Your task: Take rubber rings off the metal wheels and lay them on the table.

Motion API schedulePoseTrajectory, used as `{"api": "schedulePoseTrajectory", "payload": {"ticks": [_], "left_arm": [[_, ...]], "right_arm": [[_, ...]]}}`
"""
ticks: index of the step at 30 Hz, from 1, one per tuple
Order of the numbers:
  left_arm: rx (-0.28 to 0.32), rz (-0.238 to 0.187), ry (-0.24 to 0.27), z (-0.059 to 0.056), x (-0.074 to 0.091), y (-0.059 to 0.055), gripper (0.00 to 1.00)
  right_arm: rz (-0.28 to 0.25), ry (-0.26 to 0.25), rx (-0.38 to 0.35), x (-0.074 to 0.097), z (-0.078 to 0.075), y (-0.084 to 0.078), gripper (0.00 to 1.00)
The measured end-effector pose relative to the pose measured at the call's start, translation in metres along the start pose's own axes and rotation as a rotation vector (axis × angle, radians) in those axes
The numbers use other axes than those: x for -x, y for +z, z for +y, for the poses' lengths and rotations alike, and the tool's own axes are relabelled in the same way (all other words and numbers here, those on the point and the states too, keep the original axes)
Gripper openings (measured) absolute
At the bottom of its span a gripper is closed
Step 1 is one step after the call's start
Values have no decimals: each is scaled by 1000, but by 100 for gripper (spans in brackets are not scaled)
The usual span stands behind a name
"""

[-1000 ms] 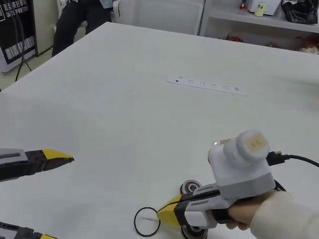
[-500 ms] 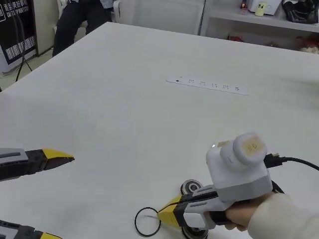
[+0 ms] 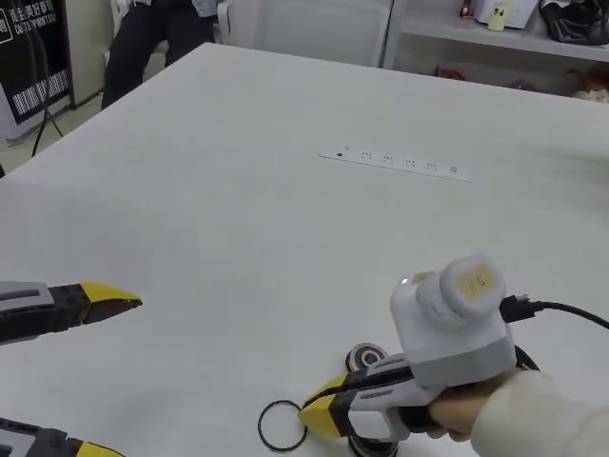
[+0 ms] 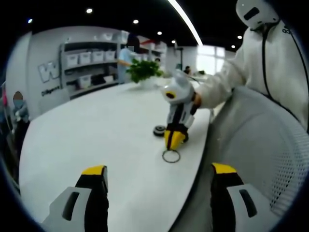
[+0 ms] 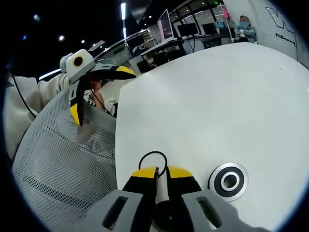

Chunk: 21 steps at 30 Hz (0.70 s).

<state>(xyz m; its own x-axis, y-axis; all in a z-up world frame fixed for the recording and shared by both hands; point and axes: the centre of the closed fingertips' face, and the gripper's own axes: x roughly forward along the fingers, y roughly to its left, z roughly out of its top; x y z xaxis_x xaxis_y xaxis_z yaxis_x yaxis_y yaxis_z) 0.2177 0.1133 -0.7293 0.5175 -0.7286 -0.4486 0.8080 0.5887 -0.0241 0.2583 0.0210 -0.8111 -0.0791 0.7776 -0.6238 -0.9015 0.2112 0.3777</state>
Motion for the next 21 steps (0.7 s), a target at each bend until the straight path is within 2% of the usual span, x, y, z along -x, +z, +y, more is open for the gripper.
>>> {"api": "schedulePoseTrajectory", "payload": {"ticks": [9,21], "left_arm": [[6,6,-13,-4,-3,-3,88],[0,9,-20,-3,-4,-1,89]], "right_arm": [[-23,-9,15,10,0,8,6],[-104,-28,40,46,9,28,9]]}}
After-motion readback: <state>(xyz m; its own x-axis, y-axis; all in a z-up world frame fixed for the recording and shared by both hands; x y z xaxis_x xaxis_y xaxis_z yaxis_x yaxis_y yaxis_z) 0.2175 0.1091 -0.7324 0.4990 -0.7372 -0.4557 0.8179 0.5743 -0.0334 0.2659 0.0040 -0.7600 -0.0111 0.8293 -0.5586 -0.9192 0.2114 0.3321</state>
